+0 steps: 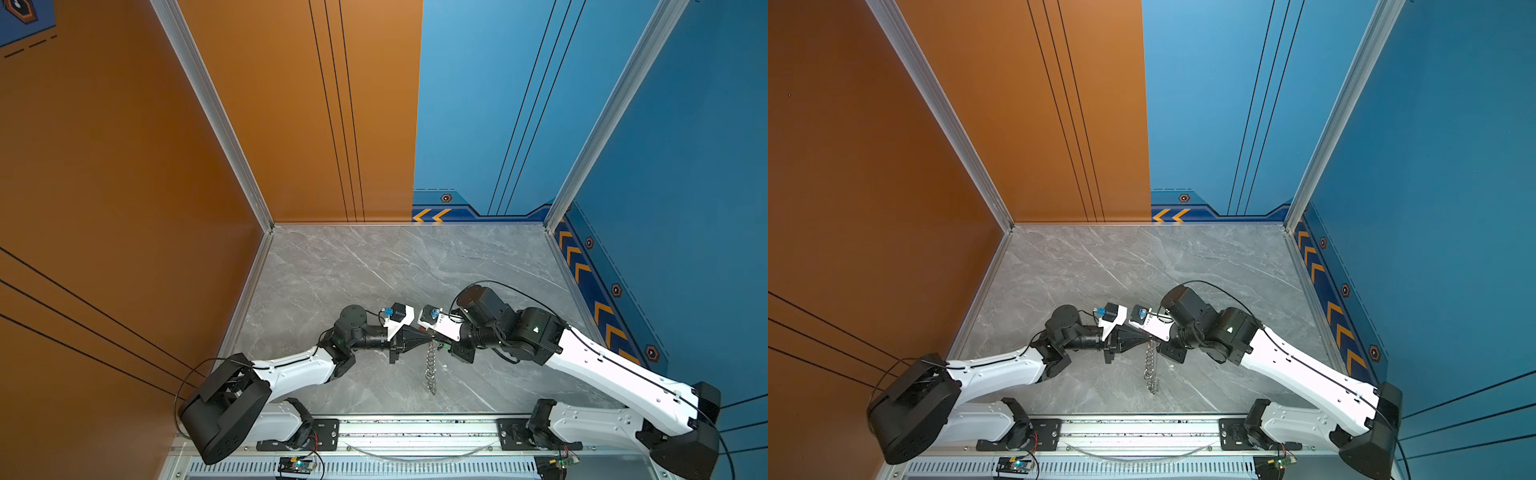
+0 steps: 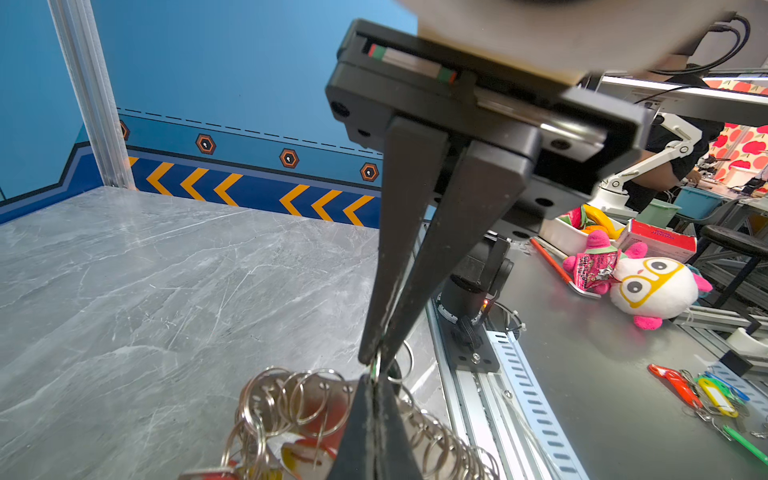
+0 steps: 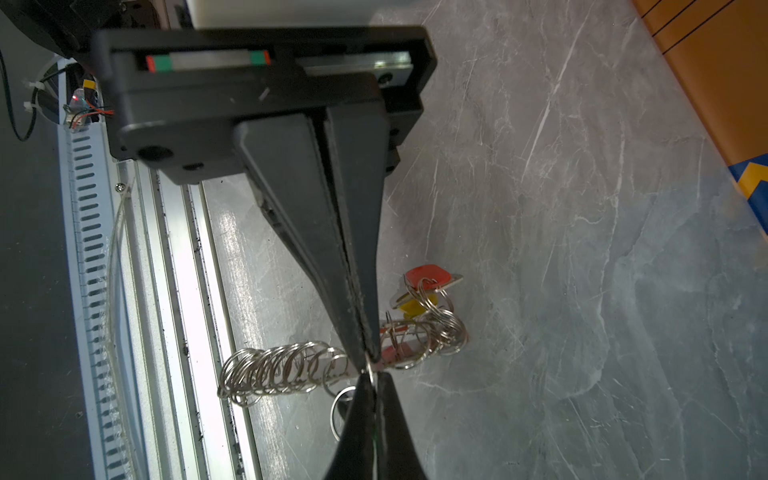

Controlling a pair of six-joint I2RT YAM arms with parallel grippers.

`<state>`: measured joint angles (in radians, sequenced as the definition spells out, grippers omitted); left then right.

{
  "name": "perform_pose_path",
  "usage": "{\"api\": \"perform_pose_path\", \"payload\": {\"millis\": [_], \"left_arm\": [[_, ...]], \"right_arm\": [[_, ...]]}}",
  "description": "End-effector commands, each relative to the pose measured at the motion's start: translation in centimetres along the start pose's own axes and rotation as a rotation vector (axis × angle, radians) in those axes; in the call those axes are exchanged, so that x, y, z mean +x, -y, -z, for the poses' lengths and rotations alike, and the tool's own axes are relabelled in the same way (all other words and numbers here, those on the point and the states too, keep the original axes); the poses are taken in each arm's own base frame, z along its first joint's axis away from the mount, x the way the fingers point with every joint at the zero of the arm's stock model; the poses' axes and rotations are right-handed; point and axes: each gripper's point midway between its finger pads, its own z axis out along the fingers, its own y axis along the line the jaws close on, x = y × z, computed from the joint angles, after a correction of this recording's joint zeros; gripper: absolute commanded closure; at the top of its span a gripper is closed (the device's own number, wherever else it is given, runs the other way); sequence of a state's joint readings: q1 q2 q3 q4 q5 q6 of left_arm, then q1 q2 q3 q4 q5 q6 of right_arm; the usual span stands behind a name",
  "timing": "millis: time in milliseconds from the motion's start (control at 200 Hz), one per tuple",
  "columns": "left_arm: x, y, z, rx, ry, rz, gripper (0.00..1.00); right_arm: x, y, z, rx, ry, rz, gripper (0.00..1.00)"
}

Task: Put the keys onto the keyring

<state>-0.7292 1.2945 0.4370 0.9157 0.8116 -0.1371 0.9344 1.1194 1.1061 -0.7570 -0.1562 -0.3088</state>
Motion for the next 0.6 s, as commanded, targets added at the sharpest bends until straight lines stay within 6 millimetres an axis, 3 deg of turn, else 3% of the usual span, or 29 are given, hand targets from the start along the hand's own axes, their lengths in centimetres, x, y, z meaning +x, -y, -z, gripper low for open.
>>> {"api": "perform_pose_path", "payload": {"millis": [0, 50, 175, 345, 596], "left_arm": [[-1.7, -0.7, 0.1, -0.053, 0.042, -0.029, 1.00], [-2.0, -0.8, 0.3, -0.071, 0.050, -0.040, 1.00], [-2.4, -1.3, 0.8, -0.112, 0.066, -0.064, 1.00], [-2.9, -1.5, 1.0, -0.139, 0.078, -0.077, 1.00], [-3.5, -1.6, 1.1, -0.150, 0.093, -0.080, 1.00]], "right_arm": [[-1.1, 0.8, 1.1, 0.040, 0.087, -0.035, 0.80], [-1.0, 1.6, 1.4, 0.080, 0.105, -0.065, 0.72], [-0.8, 3.4, 2.5, 0.141, 0.169, -0.162, 0.66], [-0.5, 4.4, 2.4, 0.138, 0.238, -0.275, 0.69], [-1.1, 3.7, 1.4, 0.051, 0.328, -0.332, 0.75]]}}
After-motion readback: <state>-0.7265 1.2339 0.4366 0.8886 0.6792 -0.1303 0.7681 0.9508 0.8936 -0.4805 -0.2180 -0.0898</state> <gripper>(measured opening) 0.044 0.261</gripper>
